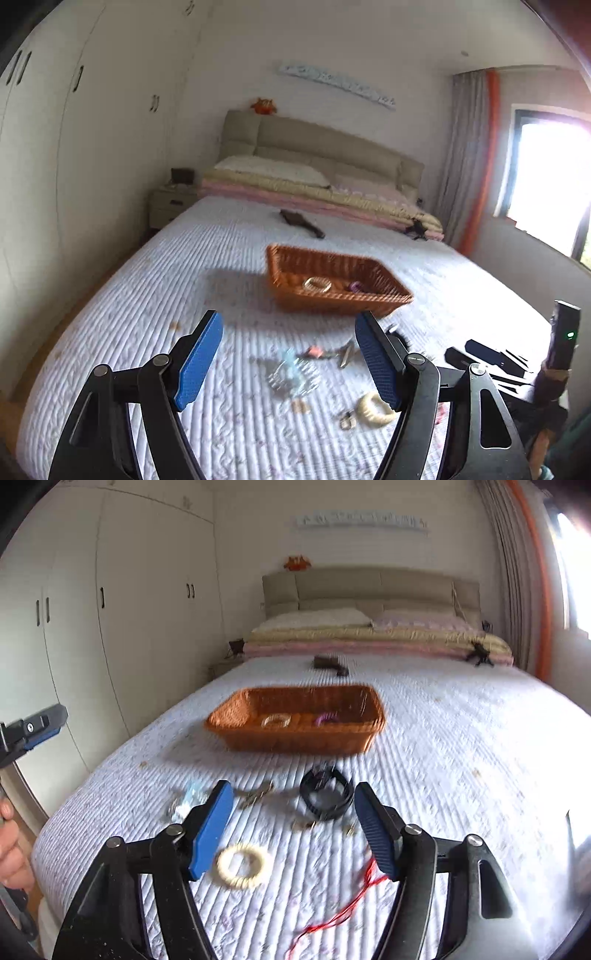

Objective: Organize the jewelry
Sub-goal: 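Withdraw both tools from the basket back toward the jewelry, then grasp the light blue hair clip with the left tool while the right tool grasps the cream coil hair tie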

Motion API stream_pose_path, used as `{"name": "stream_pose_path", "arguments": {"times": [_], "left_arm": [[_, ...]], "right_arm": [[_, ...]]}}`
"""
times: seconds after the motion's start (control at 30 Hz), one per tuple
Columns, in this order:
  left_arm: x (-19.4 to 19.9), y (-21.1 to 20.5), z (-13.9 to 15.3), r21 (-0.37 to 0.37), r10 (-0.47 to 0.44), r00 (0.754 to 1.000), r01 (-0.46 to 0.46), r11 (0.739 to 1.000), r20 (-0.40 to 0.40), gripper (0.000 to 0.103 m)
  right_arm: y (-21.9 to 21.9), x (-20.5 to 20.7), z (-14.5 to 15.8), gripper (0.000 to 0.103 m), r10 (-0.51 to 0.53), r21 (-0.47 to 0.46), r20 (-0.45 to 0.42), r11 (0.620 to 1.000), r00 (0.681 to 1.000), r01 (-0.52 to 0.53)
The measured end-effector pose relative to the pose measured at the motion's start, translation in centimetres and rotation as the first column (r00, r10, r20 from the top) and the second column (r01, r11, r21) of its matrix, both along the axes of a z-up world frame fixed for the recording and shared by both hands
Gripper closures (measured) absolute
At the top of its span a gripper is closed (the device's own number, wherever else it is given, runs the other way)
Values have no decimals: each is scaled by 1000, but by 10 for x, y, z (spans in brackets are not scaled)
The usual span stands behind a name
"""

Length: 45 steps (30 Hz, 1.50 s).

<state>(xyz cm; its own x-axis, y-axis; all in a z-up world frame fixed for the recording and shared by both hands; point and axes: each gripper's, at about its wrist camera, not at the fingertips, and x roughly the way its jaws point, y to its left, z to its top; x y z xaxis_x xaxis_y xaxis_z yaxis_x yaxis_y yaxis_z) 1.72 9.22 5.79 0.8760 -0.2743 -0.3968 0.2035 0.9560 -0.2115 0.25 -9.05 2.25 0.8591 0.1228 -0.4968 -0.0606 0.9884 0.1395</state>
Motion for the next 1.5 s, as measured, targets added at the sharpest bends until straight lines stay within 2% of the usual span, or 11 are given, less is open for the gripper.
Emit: {"name": "stream_pose_path", "arguments": {"times": [0.13, 0.2, 0.27, 0.4, 0.53, 0.73, 0.87, 1.0, 1.03, 1.07, 1.5], "left_arm": [[24, 1, -42, -4, -25, 992, 25, 1000, -125, 28], [39, 0, -58, -25, -52, 979, 48, 999, -199, 30], [53, -7, -71, -51, -108, 958, 98, 994, -264, 47], [73, -31, -83, -43, -141, 935, 134, 990, -325, 52], [93, -51, -95, -51, -162, 908, 155, 987, -385, 73], [107, -61, -111, -37, -143, 887, 141, 989, -440, 74], [116, -67, -118, -37, -138, 875, 137, 990, -463, 88], [120, -69, -120, -29, -126, 875, 127, 991, -468, 92], [120, -70, -121, -19, -116, 876, 121, 993, -468, 95], [120, -71, -120, -13, -109, 879, 116, 993, -465, 96], [101, -74, -104, 0, -140, 923, 150, 989, -359, 96]], "right_arm": [[7, 14, -25, 45, 3, 15, -101, 1000, 995, -1], [11, 22, -36, 53, 1, -3, -151, 1000, 989, -2], [15, 27, -45, 56, 12, -6, -185, 1000, 983, -13], [18, 33, -54, 63, 23, -27, -208, 999, 978, -29], [18, 35, -62, 63, 34, -33, -231, 999, 972, -43], [19, 43, -71, 63, 59, -14, -270, 998, 961, -65], [24, 52, -79, 68, 53, -36, -317, 997, 947, -69], [26, 57, -83, 72, 47, -42, -338, 997, 940, -65], [26, 57, -83, 77, 50, -41, -339, 997, 939, -68], [27, 58, -84, 88, 54, -40, -340, 997, 939, -72], [20, 49, -76, 90, 66, -13, -292, 997, 954, -73]]}}
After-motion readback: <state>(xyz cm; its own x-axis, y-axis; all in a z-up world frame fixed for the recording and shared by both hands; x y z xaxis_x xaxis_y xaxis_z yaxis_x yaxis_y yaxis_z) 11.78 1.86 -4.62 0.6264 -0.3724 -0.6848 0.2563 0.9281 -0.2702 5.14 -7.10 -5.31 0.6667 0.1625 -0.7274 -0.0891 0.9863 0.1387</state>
